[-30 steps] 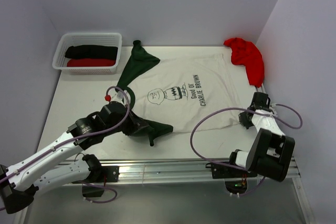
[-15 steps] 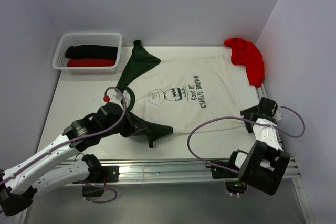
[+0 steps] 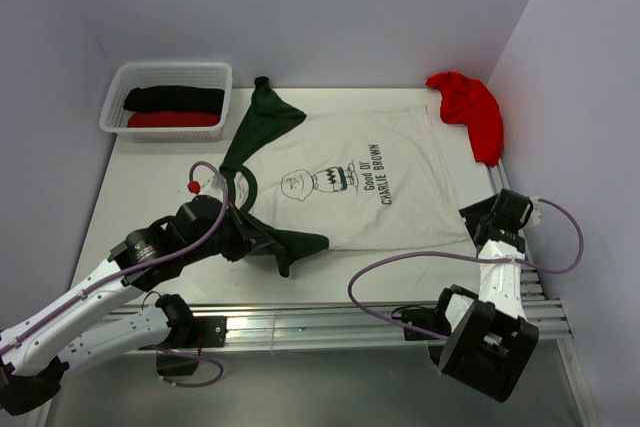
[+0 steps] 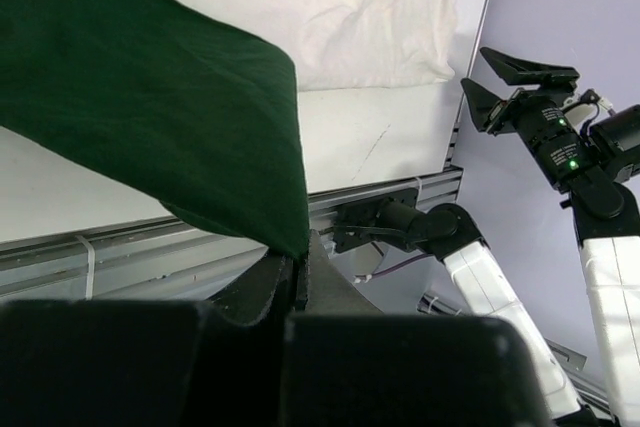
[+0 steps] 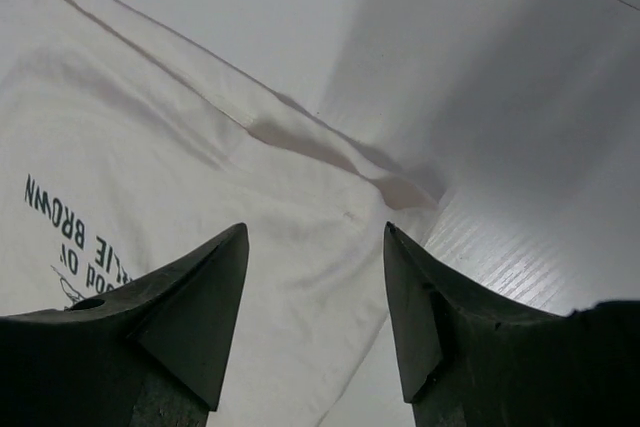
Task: Roll the t-shirts
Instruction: Fold the tshirt
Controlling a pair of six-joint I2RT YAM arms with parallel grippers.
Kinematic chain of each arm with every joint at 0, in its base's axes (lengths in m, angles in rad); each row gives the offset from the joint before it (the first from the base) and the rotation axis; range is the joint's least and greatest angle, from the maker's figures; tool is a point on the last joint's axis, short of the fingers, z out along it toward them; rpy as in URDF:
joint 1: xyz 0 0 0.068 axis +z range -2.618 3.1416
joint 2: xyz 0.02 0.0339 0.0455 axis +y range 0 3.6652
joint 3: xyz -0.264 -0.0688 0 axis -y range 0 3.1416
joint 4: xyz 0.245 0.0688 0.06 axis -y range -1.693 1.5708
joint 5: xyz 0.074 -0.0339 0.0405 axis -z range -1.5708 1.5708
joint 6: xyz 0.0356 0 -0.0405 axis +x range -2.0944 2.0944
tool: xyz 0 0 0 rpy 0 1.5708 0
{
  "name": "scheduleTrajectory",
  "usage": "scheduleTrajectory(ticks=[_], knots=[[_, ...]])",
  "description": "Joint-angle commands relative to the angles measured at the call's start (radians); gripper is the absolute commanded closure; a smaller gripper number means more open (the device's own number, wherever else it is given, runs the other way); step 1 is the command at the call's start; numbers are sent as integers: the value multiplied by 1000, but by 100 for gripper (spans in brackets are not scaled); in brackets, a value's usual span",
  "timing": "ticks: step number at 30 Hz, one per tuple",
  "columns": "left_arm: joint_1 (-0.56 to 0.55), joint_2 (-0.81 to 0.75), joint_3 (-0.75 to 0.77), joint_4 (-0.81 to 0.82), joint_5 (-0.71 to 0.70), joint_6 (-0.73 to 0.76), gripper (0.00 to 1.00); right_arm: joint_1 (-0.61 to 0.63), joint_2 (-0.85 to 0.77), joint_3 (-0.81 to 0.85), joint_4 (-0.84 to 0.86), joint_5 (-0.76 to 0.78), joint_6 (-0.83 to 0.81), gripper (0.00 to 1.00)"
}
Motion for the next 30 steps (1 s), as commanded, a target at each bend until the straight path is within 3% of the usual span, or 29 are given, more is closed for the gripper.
scheduleTrajectory(ticks=[1,23,30], knots=[[3,-3,28,-8,-23,18,100,-16,10,4,-7,30,-22,37],[4,20,45,-19,-16,-40,100,-25,18,-20,-67,99,47,41],[4,6,46,-31,-22,-34,100,-25,74,-77,12,93,101,40]])
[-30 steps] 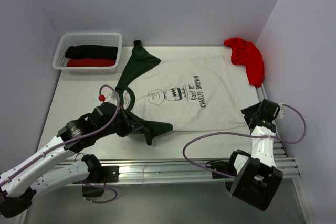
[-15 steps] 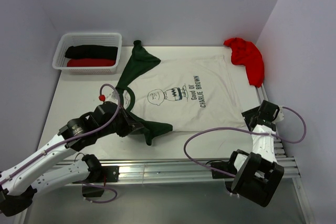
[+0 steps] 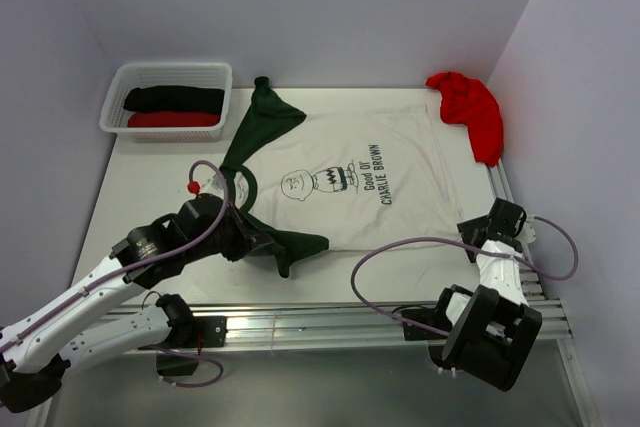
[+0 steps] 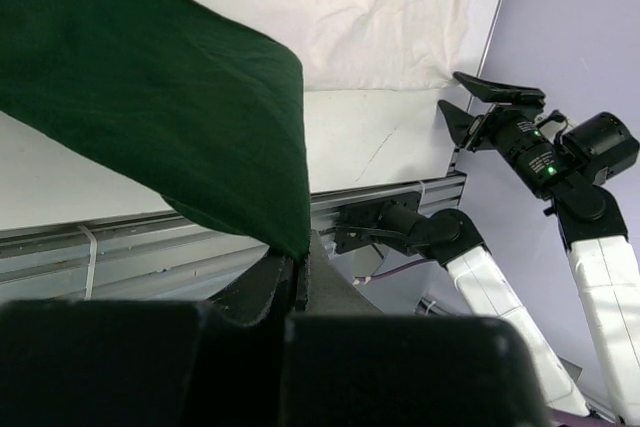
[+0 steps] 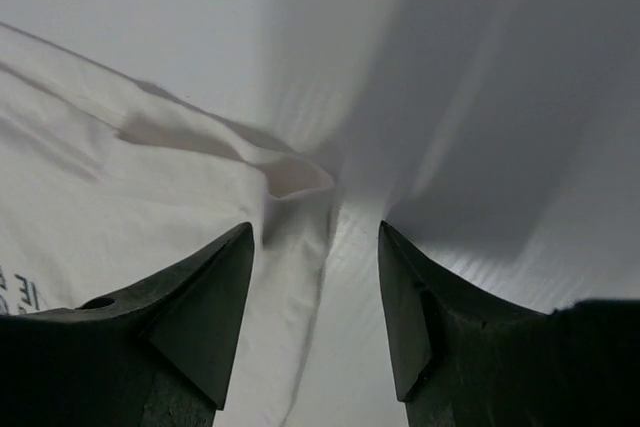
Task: Roll the t-shirts
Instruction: Fold the tshirt
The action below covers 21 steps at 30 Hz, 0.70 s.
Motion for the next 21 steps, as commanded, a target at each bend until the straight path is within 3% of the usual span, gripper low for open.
scheduleTrajectory(ticks=[1,4,7,8,9,12,15,21], knots=[[4,-23,24,1,-13,-3,100,-6,47,-14,47,32,35,41],[4,-29,19,6,-3,-1,100,-6,67,5,44,59,44,44],[4,-29,17,9,0,-1,99,-6,60,-3,52,63,58,57],[4,-29,17,9,0,2,100,-6,57,-6,54,67,59,63],[4,-28,19,9,0,2,100,-6,48,-7,52,73,61,79],[4,-28,17,7,-2,5,100,-6,20,-9,44,90,64,95],[4,-28,19,7,0,5,100,-6,3,15,12,86,60,100],[4,-8,40,1,-11,14,100,-3,-28,68,-34,57,78,100]])
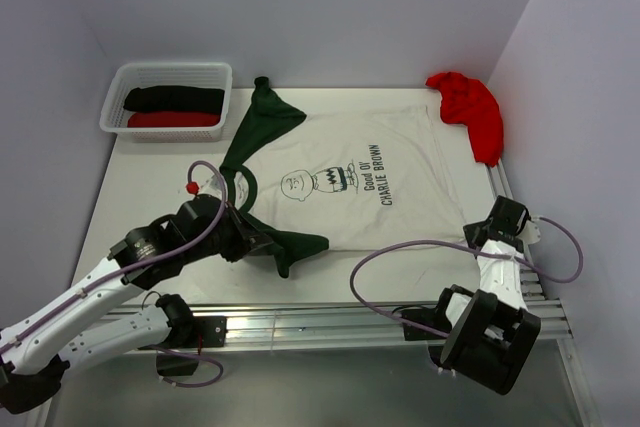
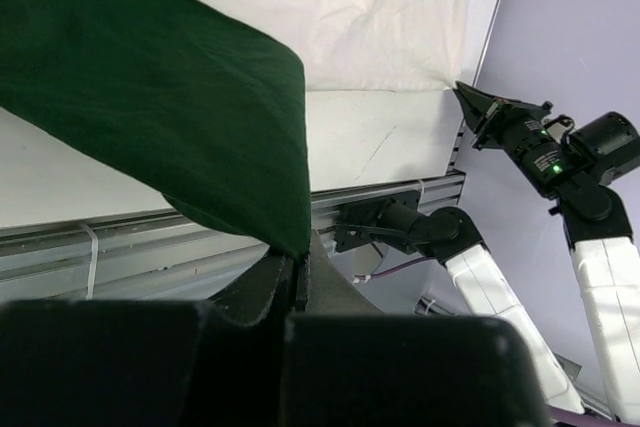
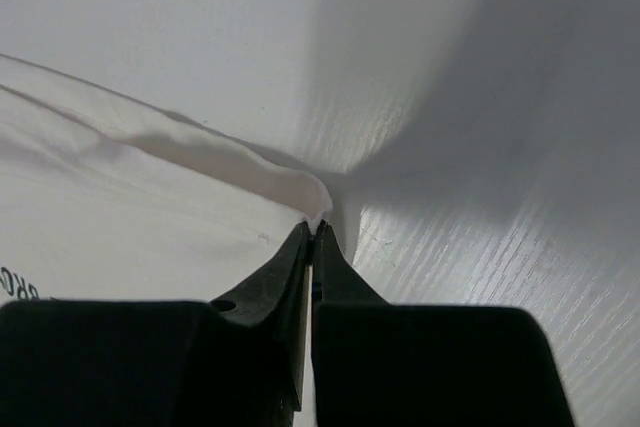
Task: Roll the t-shirts
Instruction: Fold the tshirt
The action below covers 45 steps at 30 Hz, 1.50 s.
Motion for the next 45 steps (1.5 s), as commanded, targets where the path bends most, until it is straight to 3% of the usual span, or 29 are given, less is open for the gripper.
scheduleTrajectory(ticks=[1,9,20,31,45], knots=[[4,12,44,9,-12,12,100,-1,-26,69,-33,16,16,100],[6,70,65,29,-34,29,100,0,106,270,-185,28,2,100],[90,150,132,26,-5,121,100,41,187,339,-155,21,25,100],[198,241,234,29,34,204,100,172,305,434,-164,84,95,100],[271,376,343,38,58,294,100,181,473,581,-176,85,106,100]])
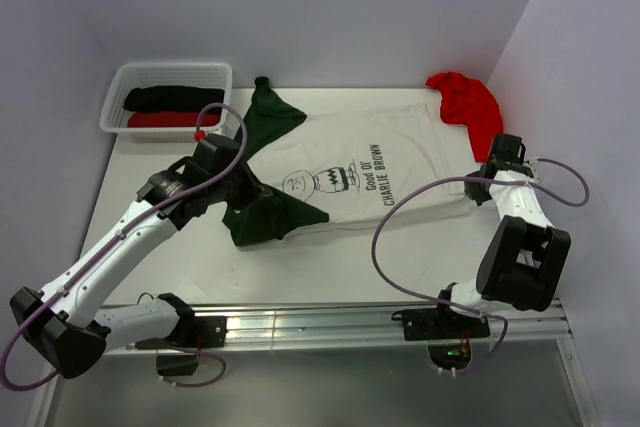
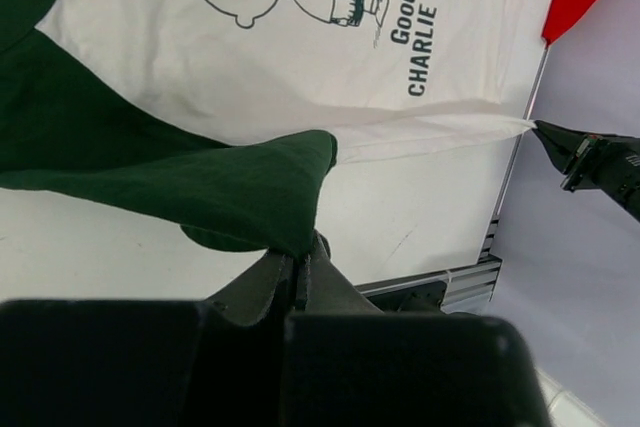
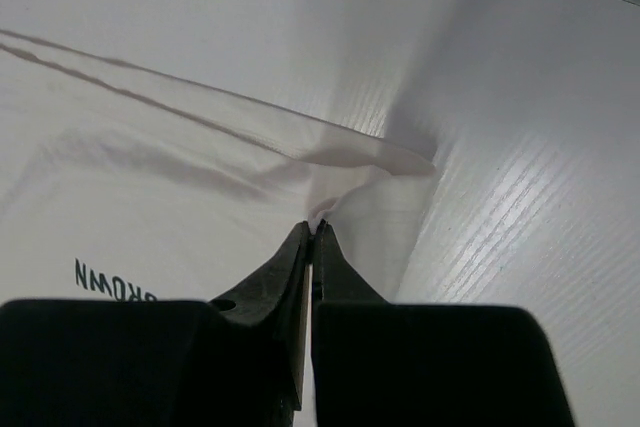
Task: Roll the t-shirts
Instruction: Fold the tshirt
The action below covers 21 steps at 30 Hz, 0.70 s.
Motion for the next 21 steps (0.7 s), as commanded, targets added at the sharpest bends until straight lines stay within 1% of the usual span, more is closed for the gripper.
scheduleTrajectory(ticks=[1,9,16,21], knots=[[24,14,52,33,22,50,100,7,28,52,3,20,17,100],[82,58,87,36,31,99,100,11,84,96,21,5,23,100],[128,89,106,49,72,145,100,20,146,159,11,6,33,100],[154,124,121,61,100,162,100,32,165,162,38,9,37,100]])
